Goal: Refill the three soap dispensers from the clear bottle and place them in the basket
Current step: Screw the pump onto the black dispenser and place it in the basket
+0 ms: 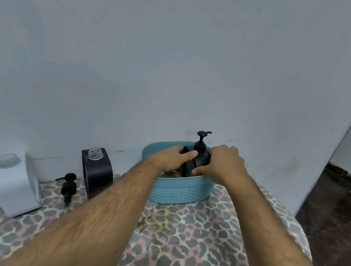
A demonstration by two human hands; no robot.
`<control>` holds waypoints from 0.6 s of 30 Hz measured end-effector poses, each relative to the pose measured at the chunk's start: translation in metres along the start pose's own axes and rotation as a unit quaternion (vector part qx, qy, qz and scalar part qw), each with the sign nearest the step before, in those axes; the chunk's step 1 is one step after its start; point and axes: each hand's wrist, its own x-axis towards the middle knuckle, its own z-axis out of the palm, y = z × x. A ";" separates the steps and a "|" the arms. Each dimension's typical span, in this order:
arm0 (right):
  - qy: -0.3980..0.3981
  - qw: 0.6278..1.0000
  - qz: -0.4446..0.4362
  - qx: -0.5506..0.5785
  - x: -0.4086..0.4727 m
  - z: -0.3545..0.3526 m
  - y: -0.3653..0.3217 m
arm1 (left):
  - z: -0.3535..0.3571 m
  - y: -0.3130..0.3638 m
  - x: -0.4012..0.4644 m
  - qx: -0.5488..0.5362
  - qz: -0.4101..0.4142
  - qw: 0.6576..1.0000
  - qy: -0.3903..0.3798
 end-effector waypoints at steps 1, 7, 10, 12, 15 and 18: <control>-0.002 1.000 0.000 0.003 0.001 0.000 0.002 | 0.000 0.000 -0.001 0.015 0.004 1.000 0.010; 0.025 0.992 0.023 0.124 0.007 0.012 0.014 | 0.000 0.001 -0.006 0.062 0.020 0.996 0.053; 0.042 0.989 0.024 0.141 0.005 0.015 0.014 | 0.001 -0.001 -0.003 0.076 0.017 0.994 0.070; 0.052 0.986 0.024 0.154 0.005 0.017 0.014 | 0.001 0.000 -0.004 0.107 0.024 0.989 0.100; 0.063 0.984 0.023 0.164 -0.001 0.017 0.014 | 0.005 0.007 -0.015 0.229 0.089 0.950 0.193; 0.105 0.978 0.014 0.182 -0.012 0.017 0.013 | 0.006 0.016 -0.036 0.258 0.150 0.912 0.280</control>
